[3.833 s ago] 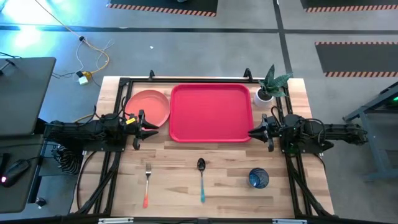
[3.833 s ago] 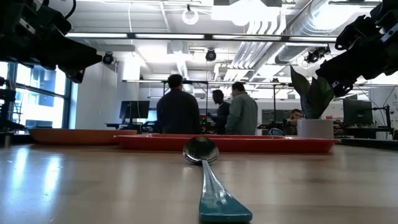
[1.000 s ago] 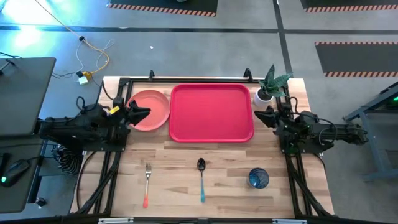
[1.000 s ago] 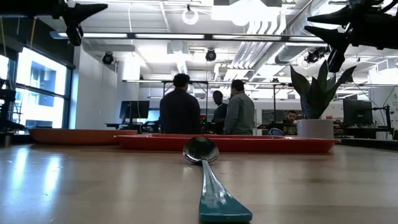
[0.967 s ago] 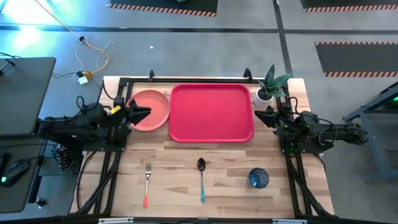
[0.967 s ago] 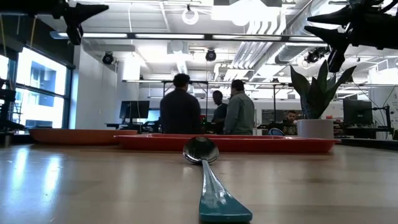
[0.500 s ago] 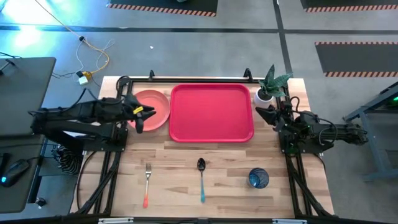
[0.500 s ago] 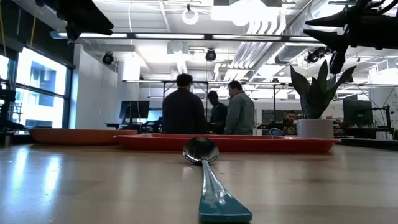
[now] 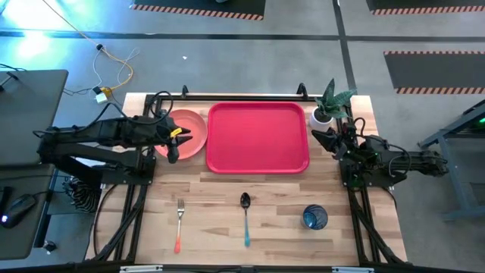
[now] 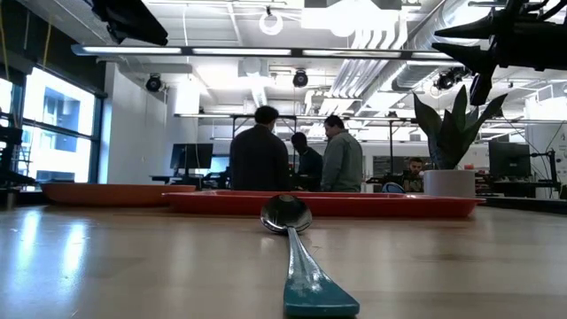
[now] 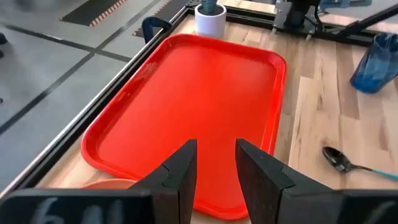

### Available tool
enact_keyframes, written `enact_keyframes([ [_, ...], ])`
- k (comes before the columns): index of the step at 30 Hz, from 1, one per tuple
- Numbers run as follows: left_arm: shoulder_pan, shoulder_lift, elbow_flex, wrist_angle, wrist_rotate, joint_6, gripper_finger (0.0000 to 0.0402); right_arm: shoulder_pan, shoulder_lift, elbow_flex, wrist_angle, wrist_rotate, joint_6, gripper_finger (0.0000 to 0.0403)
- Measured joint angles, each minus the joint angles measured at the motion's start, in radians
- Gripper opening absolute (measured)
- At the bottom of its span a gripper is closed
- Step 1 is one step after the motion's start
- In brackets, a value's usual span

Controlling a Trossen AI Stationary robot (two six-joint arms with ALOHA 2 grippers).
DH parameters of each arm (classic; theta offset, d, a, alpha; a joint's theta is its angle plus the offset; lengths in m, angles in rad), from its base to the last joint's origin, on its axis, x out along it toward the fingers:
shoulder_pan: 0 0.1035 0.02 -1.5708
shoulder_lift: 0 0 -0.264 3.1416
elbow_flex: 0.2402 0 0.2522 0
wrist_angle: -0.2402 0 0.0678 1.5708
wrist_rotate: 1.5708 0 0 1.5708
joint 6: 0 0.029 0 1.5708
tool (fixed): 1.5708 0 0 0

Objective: Pick and place plate/cup/fork/spoon on tray
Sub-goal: Put the orange plate on the tray

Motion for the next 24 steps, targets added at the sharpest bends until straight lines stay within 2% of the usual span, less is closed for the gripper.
enact_keyframes([
  [6, 0.022, 0.052, 0.0, 0.0, -0.003, 0.043, 0.0125, 0.0, 0.0, 0.0, 0.0, -0.001, 0.0, 0.0067],
  [15, 0.08, 0.172, 0.0, -0.09, 0.003, -0.092, 0.0116, 0.0, 0.0, 0.0, 0.0, -0.002, 0.0, 0.0067],
  [24, 0.116, 0.313, 0.0, -0.135, 0.08, -0.179, 0.0121, 0.0, 0.0, 0.0, -0.001, -0.002, 0.019, 0.0067],
])
